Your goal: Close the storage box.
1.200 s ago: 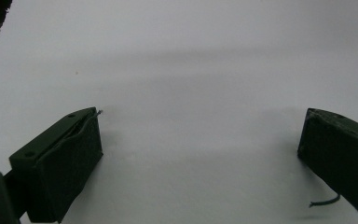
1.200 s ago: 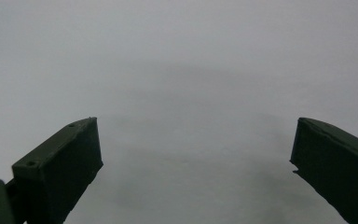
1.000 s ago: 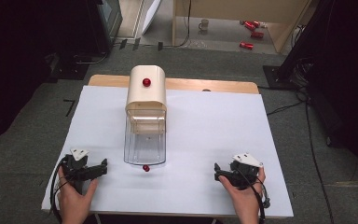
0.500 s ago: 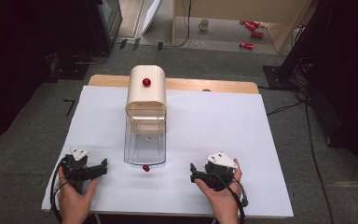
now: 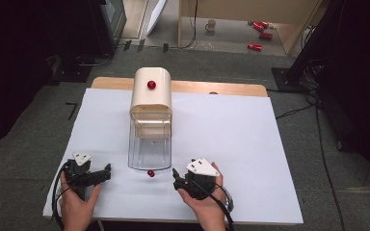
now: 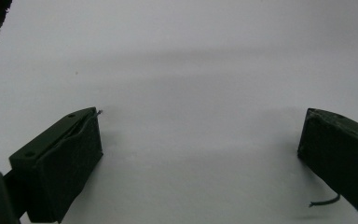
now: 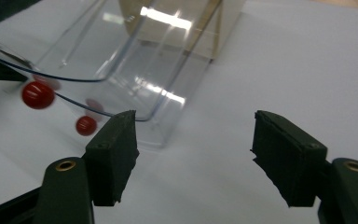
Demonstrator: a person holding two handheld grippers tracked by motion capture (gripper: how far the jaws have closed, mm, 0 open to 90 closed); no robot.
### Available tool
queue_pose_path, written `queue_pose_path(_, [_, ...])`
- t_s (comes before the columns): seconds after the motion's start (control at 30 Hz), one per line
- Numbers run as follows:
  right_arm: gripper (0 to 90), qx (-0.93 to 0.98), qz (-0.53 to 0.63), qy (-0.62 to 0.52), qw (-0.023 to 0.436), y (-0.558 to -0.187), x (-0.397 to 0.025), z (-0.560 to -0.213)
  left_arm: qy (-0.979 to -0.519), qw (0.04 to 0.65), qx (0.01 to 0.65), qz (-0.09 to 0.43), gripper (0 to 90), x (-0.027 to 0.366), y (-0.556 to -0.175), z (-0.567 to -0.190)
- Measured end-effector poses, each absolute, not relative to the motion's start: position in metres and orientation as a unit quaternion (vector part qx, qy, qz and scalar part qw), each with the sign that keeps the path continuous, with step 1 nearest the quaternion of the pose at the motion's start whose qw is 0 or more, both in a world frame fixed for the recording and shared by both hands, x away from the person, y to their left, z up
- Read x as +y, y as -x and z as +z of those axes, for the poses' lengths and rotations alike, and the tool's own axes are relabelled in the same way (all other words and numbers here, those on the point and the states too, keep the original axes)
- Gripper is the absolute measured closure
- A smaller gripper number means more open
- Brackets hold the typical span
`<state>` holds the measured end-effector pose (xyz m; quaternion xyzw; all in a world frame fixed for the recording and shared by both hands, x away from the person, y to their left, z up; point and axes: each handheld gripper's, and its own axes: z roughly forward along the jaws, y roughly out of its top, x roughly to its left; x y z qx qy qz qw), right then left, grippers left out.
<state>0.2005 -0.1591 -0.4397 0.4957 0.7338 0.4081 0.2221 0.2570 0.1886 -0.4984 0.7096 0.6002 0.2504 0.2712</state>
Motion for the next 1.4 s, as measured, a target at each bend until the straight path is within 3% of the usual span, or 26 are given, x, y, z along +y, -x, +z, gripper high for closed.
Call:
queue_pose_path(0.13, [43.5, 0.741, 0.422, -0.48, 0.206, -0.197, -0.141, -0.439, -0.71, 0.271, 0.6, 0.25, 0.0, 0.189, -0.257, -0.498])
queue_pose_path(0.93, [70.7, 0.758, 0.429, -0.458, 0.179, -0.185, -0.101, -0.451, -0.709, 0.271, 0.601, 0.251, 0.0, 0.189, -0.257, -0.498])
queue_pose_path(1.4, [77.6, 0.766, 0.432, -0.442, 0.179, -0.188, -0.084, -0.45, -0.709, 0.271, 0.601, 0.251, 0.0, 0.189, -0.257, -0.498])
